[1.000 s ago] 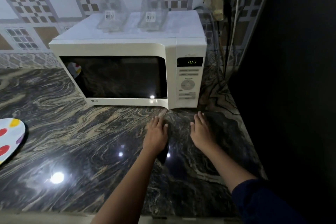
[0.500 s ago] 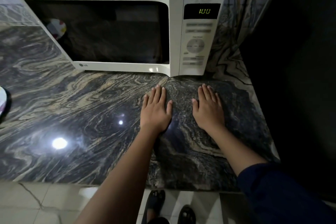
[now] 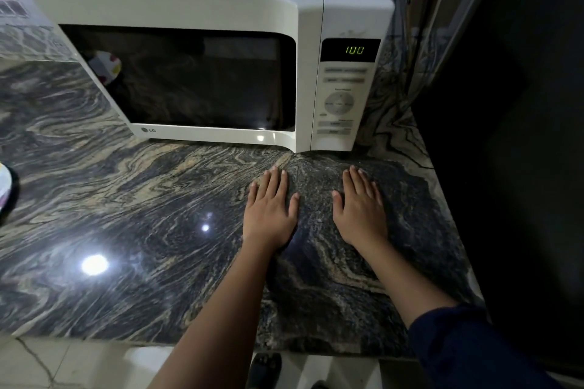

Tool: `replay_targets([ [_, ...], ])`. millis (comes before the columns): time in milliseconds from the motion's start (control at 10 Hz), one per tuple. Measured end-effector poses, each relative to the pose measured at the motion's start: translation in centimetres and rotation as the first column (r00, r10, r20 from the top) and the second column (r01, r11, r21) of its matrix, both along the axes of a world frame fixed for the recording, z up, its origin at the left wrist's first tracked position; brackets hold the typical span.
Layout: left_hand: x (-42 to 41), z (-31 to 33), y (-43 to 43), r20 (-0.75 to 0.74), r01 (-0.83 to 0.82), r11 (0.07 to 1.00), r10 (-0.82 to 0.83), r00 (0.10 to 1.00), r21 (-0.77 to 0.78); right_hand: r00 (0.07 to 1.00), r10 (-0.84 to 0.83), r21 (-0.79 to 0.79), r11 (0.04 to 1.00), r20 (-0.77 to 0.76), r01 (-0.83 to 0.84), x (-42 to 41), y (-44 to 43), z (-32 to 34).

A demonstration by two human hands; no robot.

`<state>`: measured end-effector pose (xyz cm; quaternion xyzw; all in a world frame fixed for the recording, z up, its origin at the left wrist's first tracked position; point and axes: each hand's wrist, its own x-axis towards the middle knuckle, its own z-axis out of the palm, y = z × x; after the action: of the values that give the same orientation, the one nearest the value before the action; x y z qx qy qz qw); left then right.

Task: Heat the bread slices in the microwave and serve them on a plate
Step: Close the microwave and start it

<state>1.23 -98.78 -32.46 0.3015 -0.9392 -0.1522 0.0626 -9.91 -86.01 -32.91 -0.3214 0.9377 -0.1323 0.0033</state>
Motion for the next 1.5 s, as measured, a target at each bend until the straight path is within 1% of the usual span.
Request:
replay_targets([
  [400,0.0,-0.1,0.1,-0.006,-0.005,1.0,0.005,1.0,-0.001,1.0,0.003,-0.029,1.0,0.0,-0.003,-0.1,0.0,-0.1],
  [600,-0.1,-0.2,0.1,0.004,-0.007,1.0,0.007,1.0,0.0,1.0,0.001,-0.007,1.0,0.003,-0.001,-0.1,0.0,0.0],
  [800,0.0,0.0,0.1,0.0,-0.007,1.0,0.007,1.0,0.002,0.999,0.006,-0.026,1.0,0.052,-0.004,-0.3,-0.1,0.1],
  [900,0.0,0.0,0.1,0.0,-0.01,1.0,0.01,1.0,-0.002,0.984,-0.059,-0.188,0.978,0.167,0.091,-0.2,-0.6,1.1],
  [1000,-0.1,-0.2,-0.1,0.0,-0.012,1.0,0.012,1.0,0.001,0.931,-0.119,-0.41,0.873,0.344,0.264,-1.1,-2.2,2.9],
  [1100,-0.1,-0.3,-0.2,-0.012,-0.011,1.0,0.011,1.0,-0.004,0.921,-0.105,-0.499,0.814,0.376,0.297,-3.1,-4.1,4.5],
  [1300,-0.1,-0.5,-0.2,-0.017,-0.015,1.0,0.015,1.0,-0.006,0.927,-0.072,-0.546,0.791,0.368,0.277,-5.5,-5.8,5.2],
  [1500,-0.1,-0.6,-0.1,-0.024,-0.017,1.0,0.016,1.0,-0.023,0.937,-0.06,-0.601,0.752,0.345,0.27,-6.0,-6.0,5.1],
])
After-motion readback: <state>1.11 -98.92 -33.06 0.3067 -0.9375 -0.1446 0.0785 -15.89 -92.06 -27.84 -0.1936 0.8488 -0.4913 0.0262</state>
